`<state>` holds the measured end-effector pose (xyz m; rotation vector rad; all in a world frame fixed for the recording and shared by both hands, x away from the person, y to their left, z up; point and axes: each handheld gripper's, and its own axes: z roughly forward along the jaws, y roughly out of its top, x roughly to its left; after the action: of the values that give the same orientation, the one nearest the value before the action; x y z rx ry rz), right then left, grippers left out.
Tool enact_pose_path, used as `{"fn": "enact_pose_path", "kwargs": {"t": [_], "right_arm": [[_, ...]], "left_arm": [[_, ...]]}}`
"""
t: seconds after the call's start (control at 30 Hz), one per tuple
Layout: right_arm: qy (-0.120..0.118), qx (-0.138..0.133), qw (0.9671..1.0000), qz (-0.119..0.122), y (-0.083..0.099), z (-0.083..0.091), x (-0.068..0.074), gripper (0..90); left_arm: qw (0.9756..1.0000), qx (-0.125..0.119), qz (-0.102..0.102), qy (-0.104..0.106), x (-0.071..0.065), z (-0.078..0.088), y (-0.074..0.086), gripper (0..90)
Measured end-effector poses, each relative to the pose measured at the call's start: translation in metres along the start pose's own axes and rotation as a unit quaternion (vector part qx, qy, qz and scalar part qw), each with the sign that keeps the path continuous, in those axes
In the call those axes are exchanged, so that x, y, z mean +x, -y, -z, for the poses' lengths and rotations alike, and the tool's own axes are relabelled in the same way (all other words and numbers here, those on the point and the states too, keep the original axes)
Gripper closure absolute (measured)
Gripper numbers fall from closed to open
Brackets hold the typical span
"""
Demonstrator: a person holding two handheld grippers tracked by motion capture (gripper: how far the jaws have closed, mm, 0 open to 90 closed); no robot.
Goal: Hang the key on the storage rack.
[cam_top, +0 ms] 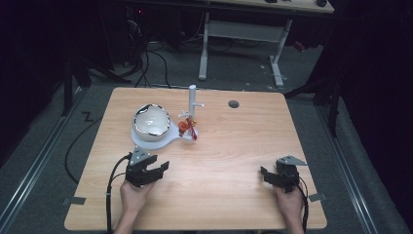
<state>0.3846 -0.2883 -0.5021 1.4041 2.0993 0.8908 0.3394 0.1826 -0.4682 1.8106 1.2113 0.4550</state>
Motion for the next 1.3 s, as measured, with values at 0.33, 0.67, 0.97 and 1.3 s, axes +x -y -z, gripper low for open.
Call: {"fn": "enact_pose_path", "kwargs": {"t": [0.33, 0.67, 0.97, 1.3], "right_arm": [[0.000, 0.000, 1.0000, 0.000, 0.000, 0.000, 0.000, 30.8], [0.000, 0.000, 1.0000, 0.000, 0.000, 0.000, 0.000, 30.9], [0.000, 0.000, 1.0000, 0.000, 0.000, 0.000, 0.000, 30.9], [0.000, 0.000, 1.0000, 0.000, 0.000, 0.000, 0.000, 30.8]], "left_arm": [[0.9999, 0.016, 0.006, -0.003, -0.003, -0.013, 0.011, 42.1], [0.9980, 0.041, -0.011, -0.046, -0.004, -0.023, 0.020, 40.6], [0.9951, 0.058, -0.021, -0.077, -0.007, -0.031, 0.028, 36.4], [0.9933, 0.064, -0.028, -0.092, -0.010, -0.033, 0.027, 33.1]]}}
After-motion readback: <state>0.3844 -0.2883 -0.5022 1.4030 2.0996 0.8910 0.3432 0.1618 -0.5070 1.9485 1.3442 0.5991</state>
